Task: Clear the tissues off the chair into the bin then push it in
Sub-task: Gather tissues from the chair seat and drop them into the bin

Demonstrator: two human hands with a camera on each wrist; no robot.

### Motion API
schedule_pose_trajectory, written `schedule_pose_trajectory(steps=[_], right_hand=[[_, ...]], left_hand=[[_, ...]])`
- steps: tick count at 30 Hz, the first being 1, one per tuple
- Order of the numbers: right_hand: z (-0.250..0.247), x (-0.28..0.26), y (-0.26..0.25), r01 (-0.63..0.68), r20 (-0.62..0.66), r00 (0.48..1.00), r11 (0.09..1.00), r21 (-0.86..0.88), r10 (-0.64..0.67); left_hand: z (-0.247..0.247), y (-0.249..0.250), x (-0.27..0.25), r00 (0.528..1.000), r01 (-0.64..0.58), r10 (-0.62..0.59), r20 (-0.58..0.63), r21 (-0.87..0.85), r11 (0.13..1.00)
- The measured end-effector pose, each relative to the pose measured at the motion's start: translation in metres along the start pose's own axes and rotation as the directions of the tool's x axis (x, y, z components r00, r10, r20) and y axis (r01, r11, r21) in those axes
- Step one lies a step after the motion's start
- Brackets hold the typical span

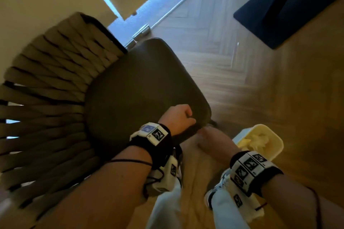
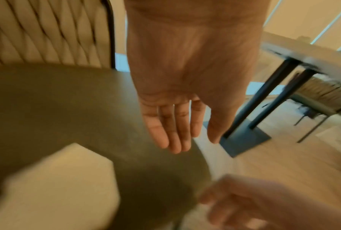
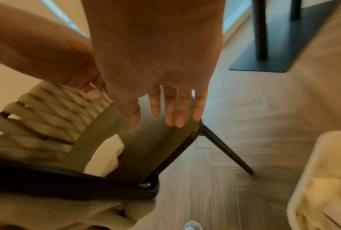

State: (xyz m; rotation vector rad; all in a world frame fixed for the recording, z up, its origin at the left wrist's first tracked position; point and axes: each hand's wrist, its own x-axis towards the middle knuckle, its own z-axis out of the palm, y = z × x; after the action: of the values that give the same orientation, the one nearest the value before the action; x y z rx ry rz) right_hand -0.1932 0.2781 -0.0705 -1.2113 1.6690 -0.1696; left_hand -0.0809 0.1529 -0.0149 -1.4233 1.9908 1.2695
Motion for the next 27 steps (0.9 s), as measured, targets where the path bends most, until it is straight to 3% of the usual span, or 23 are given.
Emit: schedule_pose_trajectory(steps=[3, 6, 8, 10, 13, 21, 24, 27], right_hand=[[0.01, 0.027, -0.042, 0.023, 0.042, 0.999, 0.996, -0.09, -0.019], [0.023, 0.06, -0.065, -0.01, 0.103, 0.994, 0.987, -0.161, 0.027], [0.035, 0.078, -0.075, -0.057, 0.156, 0.984, 0.983, -0.176, 0.086], [0.047, 0.092, -0.082, -0.066, 0.201, 0.974, 0.979, -0.191, 0.105], [0.061, 0.105, -0.089, -0.084, 0.223, 0.968, 0.983, -0.162, 0.119], [0.068, 0.111, -0.088, -0.084, 0.239, 0.966, 0.995, -0.059, 0.096], [0.059, 0.11, -0.081, -0.084, 0.193, 0.978, 0.996, -0.004, 0.083], [0.04, 0.099, -0.077, -0.082, 0.111, 0.992, 0.989, 0.124, 0.068]], left_hand=[[-0.05, -0.07, -0.005, 0.98, 0.199, -0.201, -0.011, 0.186, 0.962], [-0.057, -0.144, -0.006, 0.897, 0.406, -0.438, 0.054, 0.288, 0.867], [-0.043, -0.178, -0.002, 0.853, 0.468, -0.508, 0.116, 0.261, 0.845], [-0.025, -0.191, 0.005, 0.858, 0.462, -0.49, 0.155, 0.189, 0.867], [-0.008, -0.192, 0.016, 0.9, 0.415, -0.422, 0.114, 0.081, 0.906], [-0.001, -0.185, 0.028, 0.958, 0.267, -0.246, 0.148, -0.15, 0.952], [-0.012, -0.176, 0.028, 0.972, 0.19, -0.128, 0.199, -0.337, 0.922], [-0.025, -0.145, 0.03, 0.983, 0.079, -0.016, 0.183, -0.34, 0.937]])
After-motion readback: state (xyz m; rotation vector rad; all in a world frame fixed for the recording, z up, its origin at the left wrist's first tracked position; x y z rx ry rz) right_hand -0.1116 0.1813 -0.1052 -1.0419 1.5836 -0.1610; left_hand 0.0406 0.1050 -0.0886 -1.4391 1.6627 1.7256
